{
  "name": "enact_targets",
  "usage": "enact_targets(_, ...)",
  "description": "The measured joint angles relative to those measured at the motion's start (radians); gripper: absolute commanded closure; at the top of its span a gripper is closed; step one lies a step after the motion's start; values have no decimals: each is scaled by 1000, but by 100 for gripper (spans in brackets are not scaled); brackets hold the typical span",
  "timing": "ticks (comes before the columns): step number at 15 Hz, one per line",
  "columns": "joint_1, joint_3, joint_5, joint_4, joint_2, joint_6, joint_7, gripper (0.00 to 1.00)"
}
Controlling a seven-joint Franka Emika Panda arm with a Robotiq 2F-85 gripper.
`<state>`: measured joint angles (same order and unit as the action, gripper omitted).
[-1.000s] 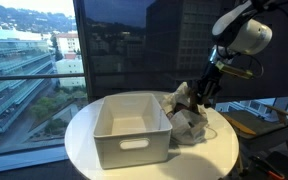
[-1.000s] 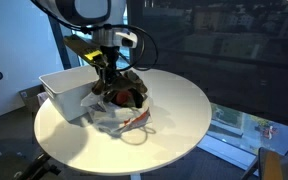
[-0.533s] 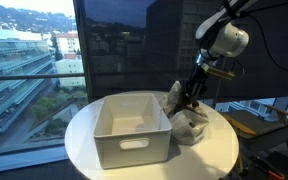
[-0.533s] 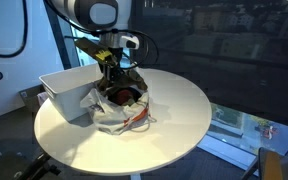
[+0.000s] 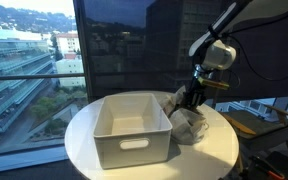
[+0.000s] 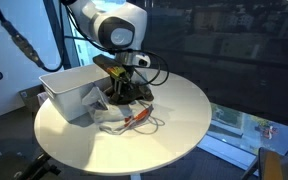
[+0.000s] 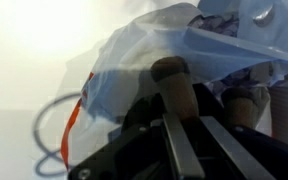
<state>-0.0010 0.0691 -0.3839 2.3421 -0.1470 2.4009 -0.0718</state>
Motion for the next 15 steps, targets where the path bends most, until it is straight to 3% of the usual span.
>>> enact_targets(3, -10, -21, 0, -27, -67, -23, -17, 92)
enact_targets(4, -13, -27, 1, -36, -83, -33, -22, 87)
enact_targets(5, -16, -33, 1, -43, -95, -39, -27, 59)
enact_targets(7, -19, -41, 10, -54, -103, -40, -35, 53)
enact_targets(13, -16, -61, 81, -51, -28, -41, -24, 6)
enact_targets(15, -14, -62, 115, -42, 22, -43, -6, 0)
